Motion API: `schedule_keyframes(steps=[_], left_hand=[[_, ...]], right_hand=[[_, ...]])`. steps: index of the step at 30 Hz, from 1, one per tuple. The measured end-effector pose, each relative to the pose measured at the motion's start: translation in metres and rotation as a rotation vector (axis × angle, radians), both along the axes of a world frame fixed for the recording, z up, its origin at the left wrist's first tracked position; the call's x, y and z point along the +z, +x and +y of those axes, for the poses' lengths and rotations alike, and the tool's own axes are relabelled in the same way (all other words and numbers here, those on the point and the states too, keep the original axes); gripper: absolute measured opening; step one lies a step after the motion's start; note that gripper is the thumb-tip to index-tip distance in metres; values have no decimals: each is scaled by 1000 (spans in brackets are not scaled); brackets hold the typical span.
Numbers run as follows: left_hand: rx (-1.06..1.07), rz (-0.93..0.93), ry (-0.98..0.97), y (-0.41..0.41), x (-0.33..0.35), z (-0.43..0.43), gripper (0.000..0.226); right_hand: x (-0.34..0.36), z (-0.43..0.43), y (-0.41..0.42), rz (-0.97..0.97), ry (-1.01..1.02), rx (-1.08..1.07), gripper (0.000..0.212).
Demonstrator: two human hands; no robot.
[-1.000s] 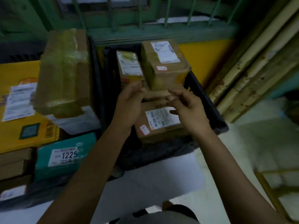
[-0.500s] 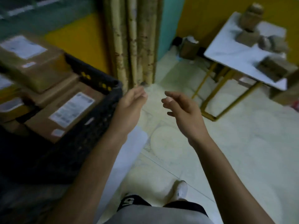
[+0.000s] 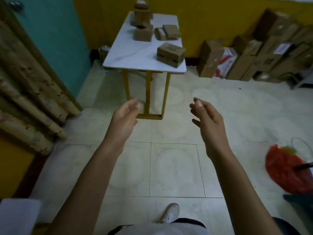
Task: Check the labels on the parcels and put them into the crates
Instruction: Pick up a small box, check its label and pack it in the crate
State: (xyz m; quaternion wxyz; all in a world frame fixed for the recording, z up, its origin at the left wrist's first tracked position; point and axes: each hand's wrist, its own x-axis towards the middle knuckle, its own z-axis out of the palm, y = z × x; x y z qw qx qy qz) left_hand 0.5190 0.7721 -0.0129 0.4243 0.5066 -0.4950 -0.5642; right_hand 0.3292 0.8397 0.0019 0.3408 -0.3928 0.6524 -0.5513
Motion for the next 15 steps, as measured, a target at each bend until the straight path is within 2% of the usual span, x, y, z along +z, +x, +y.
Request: schedule_keyframes(steps=[5,15], left_hand=[[-115,-21,-21,-107,3,-25,36],[-287,-5,5,-256,-14,-108,29]], right_hand=[[-1,-13,-103,-65,4,-111,38],[-24,-81,-228,-164,41,-177,20]])
